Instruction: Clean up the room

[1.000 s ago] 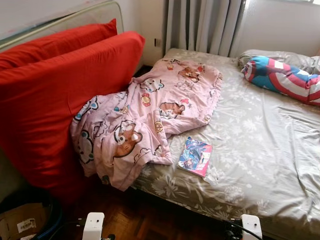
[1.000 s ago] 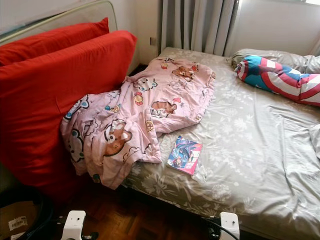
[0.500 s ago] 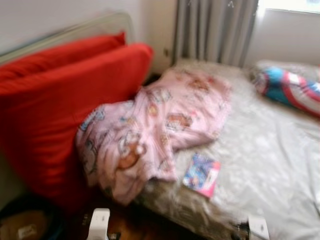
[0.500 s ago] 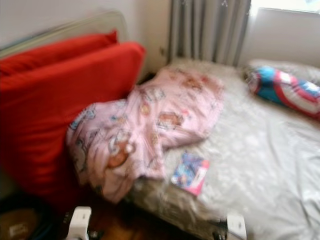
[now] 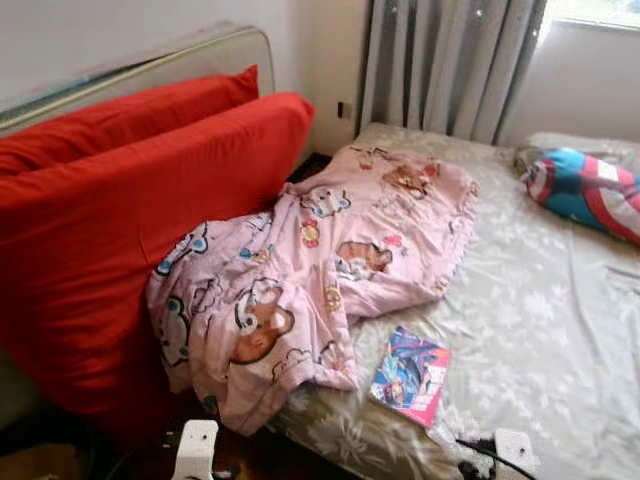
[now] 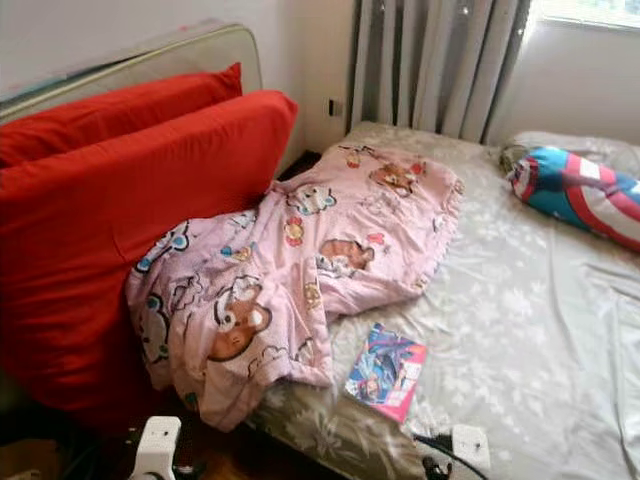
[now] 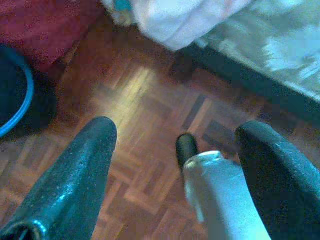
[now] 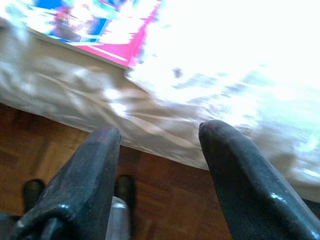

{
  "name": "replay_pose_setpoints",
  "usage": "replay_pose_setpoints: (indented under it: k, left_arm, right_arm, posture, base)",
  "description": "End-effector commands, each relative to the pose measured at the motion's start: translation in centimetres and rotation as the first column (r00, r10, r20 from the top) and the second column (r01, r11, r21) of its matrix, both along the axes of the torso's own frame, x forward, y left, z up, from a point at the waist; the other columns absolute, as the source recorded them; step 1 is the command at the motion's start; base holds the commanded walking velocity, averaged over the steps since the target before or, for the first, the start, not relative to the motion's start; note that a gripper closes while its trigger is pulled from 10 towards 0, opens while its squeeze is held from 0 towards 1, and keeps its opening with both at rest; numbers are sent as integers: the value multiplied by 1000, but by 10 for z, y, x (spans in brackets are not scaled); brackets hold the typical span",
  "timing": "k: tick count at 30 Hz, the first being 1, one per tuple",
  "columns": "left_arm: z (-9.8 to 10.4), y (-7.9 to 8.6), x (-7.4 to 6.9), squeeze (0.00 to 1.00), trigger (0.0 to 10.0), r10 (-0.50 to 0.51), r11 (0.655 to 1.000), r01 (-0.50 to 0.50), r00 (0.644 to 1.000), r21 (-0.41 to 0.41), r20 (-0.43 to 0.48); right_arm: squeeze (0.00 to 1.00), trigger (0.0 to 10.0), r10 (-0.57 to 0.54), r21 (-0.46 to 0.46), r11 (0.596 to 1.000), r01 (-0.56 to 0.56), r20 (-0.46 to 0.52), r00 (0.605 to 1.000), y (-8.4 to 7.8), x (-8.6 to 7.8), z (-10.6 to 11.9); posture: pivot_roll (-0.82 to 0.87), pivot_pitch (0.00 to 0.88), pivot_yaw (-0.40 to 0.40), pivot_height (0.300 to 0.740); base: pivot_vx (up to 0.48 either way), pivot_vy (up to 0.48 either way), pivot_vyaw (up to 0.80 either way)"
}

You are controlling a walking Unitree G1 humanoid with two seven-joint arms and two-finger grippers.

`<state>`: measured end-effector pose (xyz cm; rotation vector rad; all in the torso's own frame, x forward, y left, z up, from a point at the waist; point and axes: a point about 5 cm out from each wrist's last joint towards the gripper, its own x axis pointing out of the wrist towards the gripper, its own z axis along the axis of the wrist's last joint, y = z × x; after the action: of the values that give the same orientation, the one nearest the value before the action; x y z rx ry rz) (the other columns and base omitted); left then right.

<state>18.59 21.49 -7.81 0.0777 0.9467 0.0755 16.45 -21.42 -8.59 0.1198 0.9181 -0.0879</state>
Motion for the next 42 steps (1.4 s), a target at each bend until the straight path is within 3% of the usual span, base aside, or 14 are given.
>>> replay_pose_setpoints:
  k: [1, 5, 6, 17, 19, 28, 34, 37, 38, 40, 42]
  left_arm:
    - [-2, -1, -3, 0, 10000, 0, 1000, 0, 1000, -2, -8]
    - [-1, -1, -1, 0, 10000, -19, 1000, 19, 1000, 12, 1]
    - [1, 1, -2, 0, 10000, -54, 998, 53, 997, 24, 48]
    - [3, 1, -7, 0, 10000, -3, 1000, 2, 987, 10, 158]
    - [4, 1, -12, 0, 10000, 39, 999, -38, 974, -8, 225]
    - [5, 3, -40, 0, 10000, 71, 997, -71, 932, -12, 356]
    - [6, 4, -55, 0, 10000, 71, 997, -82, 911, 10, 407]
    - [6, 3, -60, 0, 10000, 79, 996, -86, 906, -4, 415]
    - [59, -5, 15, 0, 10000, -6, 999, -28, 715, 37, 699]
    - [96, -13, 43, 0, 10000, -51, 998, -3, 572, 64, 819]
    - [100, -13, 43, 0, 10000, -59, 998, 3, 552, 69, 832]
  right_arm:
    - [0, 10000, -15, -6, 1000, 15, 9, 1000, -4, 1, 1]
    - [0, 10000, -22, -12, 1000, 22, 16, 1000, -4, 1, 2]
    - [0, 10000, -89, -1, 996, 90, 80, 993, -3, -1, 2]
    - [0, 10000, -80, -58, 994, 90, 157, 984, -7, -5, 5]
    - [0, 10000, -73, -63, 994, 85, 186, 980, -8, -10, 6]
    - [0, 10000, -47, -39, 997, 59, 259, 965, -8, -36, 4]
    - [0, 10000, 37, -40, 999, -26, 273, 961, -7, -48, 4]
    - [0, 10000, 25, -31, 999, -17, 275, 961, -7, -53, 4]
    - [0, 10000, 19, -22, 1000, -14, 279, 960, -8, -55, 4]
    - [0, 10000, 30, -14, 1000, -27, 280, 960, -8, -59, 3]
    - [0, 10000, 34, -11, 999, -32, 280, 959, -8, -61, 3]
  posture:
    - [-90, 0, -28, 740]
    - [-89, 0, -27, 740]
    - [-108, 0, 10, 740]
    - [-101, 0, 2, 740]
    - [-96, 0, -4, 740]
    - [-50, 0, -54, 740]
    - [-41, 0, -65, 740]
    - [-37, 0, -67, 740]
    - [-36, 0, -68, 740]
    - [-35, 0, -69, 740]
    - [-30, 0, -70, 740]
  base:
    - [240, 0, 0]
    - [120, 0, 0]
    - [0, 0, 0]
    - [0, 0, 0]
    - [0, 0, 0]
    - [0, 0, 0]
    - [0, 0, 0]
    - [0, 0, 0]
    - [0, 0, 0]
    - [0, 0, 0]
    - [0, 0, 0]
